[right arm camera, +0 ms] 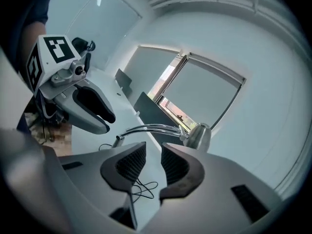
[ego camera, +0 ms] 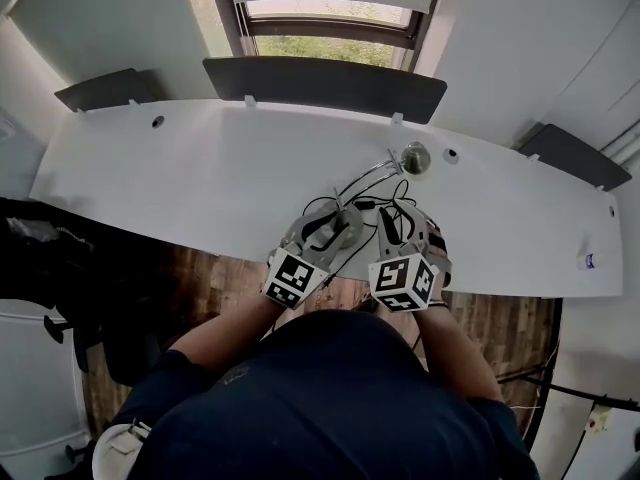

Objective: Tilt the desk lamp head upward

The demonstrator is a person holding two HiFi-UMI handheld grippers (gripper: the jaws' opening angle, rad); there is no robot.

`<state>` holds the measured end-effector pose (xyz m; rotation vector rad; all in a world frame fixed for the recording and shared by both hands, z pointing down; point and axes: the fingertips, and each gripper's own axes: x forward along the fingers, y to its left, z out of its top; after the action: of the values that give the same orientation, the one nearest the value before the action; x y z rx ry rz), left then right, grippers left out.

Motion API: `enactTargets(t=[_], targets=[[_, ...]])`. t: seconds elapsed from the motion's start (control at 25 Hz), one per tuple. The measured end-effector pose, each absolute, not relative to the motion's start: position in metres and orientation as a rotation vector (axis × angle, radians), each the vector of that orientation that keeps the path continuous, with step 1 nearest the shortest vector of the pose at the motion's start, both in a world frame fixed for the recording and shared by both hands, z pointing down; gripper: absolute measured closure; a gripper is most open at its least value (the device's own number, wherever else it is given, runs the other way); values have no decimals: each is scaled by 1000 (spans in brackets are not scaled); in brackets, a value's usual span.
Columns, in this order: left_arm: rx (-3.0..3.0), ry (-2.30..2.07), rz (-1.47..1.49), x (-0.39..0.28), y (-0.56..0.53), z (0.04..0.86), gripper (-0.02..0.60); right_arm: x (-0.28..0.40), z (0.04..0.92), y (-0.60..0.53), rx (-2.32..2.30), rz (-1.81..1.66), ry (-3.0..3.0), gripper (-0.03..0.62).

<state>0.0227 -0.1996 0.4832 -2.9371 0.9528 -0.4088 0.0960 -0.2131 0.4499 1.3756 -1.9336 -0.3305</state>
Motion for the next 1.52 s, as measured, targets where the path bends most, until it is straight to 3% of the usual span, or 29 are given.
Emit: enactTargets(t=[0.2,0.56,0.96,1.52], targets=[[-2960,895,-296,34,-192,445,500,90,443,-205,1423,-123,-2148,560],[-3011,869,-220,36,-177,425,574,77,447,-193,1451,109,-2383,583],[-3007,816,-290,37,-156,451,574,62,467,-174,1418,272,-2484,583],[-3031,841,-252,36,-156,450,574,54,471,-167,1373,238,-2500,585]])
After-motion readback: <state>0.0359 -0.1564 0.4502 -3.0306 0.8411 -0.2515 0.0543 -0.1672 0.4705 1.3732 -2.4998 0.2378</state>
